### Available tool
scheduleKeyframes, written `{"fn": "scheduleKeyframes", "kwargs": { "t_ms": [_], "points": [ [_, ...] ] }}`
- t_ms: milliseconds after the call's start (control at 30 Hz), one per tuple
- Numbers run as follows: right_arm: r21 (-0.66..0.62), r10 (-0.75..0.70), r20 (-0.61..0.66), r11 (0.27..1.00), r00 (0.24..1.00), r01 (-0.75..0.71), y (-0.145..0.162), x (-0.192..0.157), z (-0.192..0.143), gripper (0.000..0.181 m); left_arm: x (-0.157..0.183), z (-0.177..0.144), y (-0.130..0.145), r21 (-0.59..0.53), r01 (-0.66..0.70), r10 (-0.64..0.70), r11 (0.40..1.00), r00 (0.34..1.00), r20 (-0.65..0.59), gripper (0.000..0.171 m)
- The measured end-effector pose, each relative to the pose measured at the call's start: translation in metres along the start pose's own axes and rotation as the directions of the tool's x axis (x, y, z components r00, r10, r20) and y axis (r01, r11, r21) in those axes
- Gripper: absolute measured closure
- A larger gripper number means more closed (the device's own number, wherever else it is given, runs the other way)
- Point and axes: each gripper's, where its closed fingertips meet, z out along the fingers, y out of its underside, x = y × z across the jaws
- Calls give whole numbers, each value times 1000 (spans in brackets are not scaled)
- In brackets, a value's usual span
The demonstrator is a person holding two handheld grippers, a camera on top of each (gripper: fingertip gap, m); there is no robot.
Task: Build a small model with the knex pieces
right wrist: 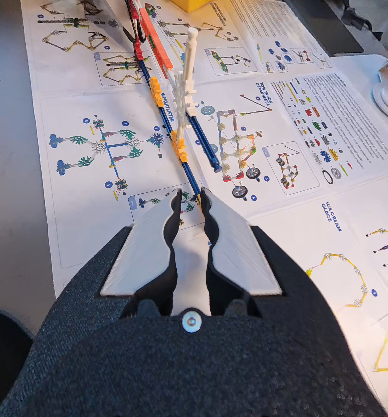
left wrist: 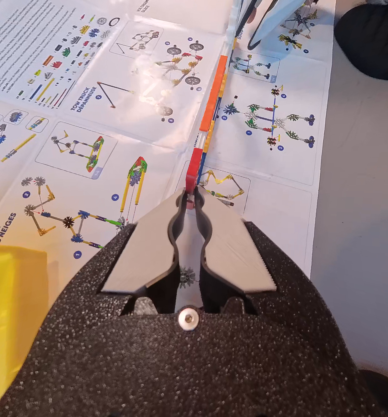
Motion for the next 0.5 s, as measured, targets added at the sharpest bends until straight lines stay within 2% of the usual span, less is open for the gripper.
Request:
{"fn": "scheduleKeyframes", "kwargs": {
  "t_ms": [100,200,333,500],
  "points": [
    [-22,1,-7,1000,1000,-1,3,1,-1,168,0,0,0,1,-6,6,1000,1000,-1,167],
    [-63,-12,-43,998,999,9,6,4,2,180,0,0,0,8,-2,2,1000,1000,-12,167],
    [-104,-9,-42,995,999,4,8,4,4,181,0,0,0,16,1,-1,1000,1000,-19,167],
    [-59,122,2,991,993,-122,8,5,5,181,0,0,0,28,21,-20,999,999,-38,167]
  ]
}}
